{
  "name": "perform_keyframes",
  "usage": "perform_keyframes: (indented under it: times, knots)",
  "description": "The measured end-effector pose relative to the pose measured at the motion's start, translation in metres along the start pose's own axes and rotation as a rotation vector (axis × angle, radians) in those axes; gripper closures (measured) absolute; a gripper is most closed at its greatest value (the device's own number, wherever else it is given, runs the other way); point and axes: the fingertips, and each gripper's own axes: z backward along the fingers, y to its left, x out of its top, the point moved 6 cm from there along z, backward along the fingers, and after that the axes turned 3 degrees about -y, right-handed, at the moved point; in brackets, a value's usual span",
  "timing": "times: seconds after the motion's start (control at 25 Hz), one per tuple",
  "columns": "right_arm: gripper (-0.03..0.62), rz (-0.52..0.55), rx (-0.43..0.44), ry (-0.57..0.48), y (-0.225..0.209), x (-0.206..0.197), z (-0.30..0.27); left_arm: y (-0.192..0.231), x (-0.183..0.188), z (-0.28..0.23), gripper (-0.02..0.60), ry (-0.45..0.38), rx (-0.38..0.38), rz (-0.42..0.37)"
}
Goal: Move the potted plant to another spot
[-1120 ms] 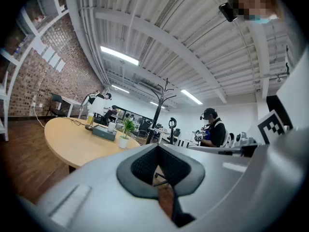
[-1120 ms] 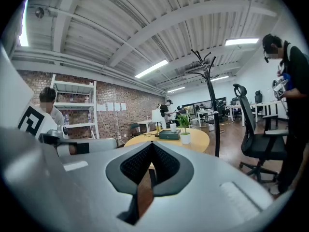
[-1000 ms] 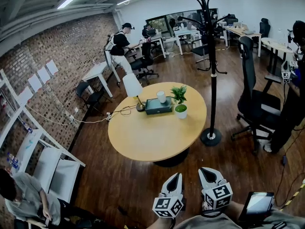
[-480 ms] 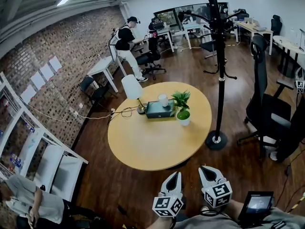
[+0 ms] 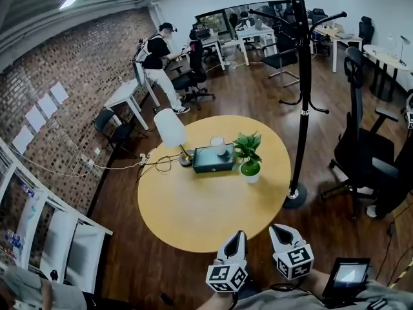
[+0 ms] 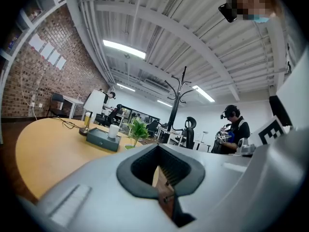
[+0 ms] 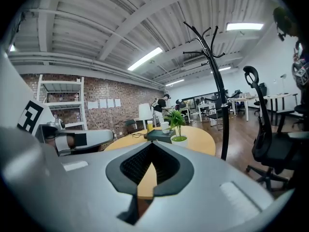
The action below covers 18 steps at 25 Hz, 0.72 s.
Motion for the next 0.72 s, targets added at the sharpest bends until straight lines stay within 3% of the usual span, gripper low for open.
perform_keyframes:
  times: [0.48, 0.72]
  knots:
    - [0.588, 0.012, -0.146, 0.003, 0.012, 0.017, -0.112, 0.105, 0.034, -0.069, 0.581, 0.053, -0.132, 0.013]
    - [0.588, 0.02, -0.183, 0.023, 0.003, 0.017, -0.151, 0.137, 0.035, -0.099, 0.581, 0.081, -0.146, 0.028]
